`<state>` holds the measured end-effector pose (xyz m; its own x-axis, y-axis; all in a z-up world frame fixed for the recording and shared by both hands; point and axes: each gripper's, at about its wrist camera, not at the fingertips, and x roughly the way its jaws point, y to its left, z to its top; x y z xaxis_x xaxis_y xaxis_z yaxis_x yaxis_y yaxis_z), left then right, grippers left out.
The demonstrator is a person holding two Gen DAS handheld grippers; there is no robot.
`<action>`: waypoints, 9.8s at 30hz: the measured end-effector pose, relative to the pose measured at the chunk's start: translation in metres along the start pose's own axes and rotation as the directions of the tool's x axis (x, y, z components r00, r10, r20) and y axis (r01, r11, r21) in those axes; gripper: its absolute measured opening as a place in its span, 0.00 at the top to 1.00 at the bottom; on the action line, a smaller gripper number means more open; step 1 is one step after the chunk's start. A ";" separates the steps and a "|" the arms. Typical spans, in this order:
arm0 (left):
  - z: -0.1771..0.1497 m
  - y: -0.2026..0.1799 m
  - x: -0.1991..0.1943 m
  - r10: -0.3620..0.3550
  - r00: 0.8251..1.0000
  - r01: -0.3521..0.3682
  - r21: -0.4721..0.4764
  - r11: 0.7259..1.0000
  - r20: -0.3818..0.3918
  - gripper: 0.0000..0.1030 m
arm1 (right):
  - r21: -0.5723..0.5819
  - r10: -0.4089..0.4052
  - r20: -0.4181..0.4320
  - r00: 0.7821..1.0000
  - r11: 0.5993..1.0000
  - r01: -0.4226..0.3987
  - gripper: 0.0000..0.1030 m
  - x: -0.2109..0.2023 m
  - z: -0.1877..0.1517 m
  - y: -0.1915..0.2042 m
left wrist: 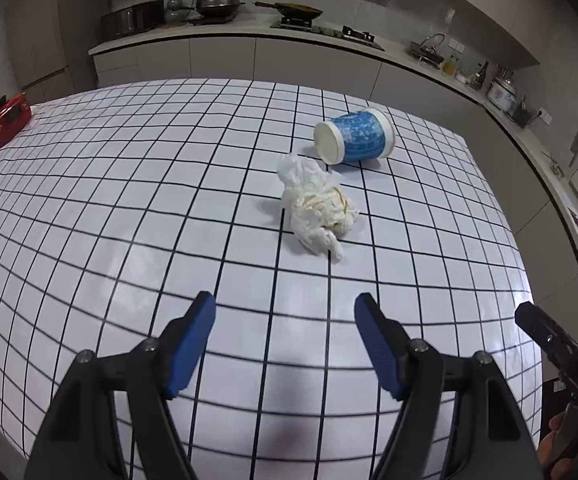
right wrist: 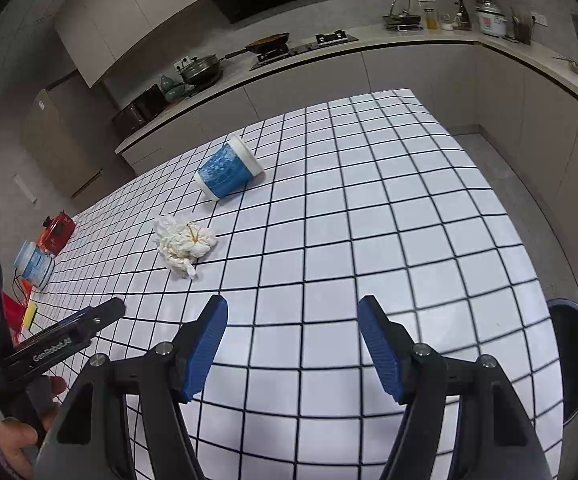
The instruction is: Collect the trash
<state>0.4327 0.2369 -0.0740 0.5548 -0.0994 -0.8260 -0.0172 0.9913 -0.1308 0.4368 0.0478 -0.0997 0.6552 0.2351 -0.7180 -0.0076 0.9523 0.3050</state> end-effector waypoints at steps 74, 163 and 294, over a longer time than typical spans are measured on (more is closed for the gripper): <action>0.086 0.107 0.084 -0.102 0.994 0.104 0.057 0.993 -0.028 0.50 | 0.144 -0.336 -0.030 0.941 0.930 0.337 0.32 0.146 0.088 0.094; 0.089 0.134 0.093 -0.089 0.996 0.092 0.123 0.988 -0.031 0.54 | 0.126 -0.311 -0.087 0.946 0.939 0.320 0.34 0.192 0.096 0.113; -0.318 -0.196 -0.212 -0.088 0.990 0.058 0.248 0.967 0.110 0.10 | 0.024 -0.335 0.255 0.907 0.940 0.341 0.25 -0.371 -0.276 -0.148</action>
<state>0.0542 0.0360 -0.0479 0.6424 -0.1759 -0.7459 0.2222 0.9742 -0.0384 -0.0134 -0.1264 -0.0511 0.7892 -0.1556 -0.5941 0.2344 0.9705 0.0572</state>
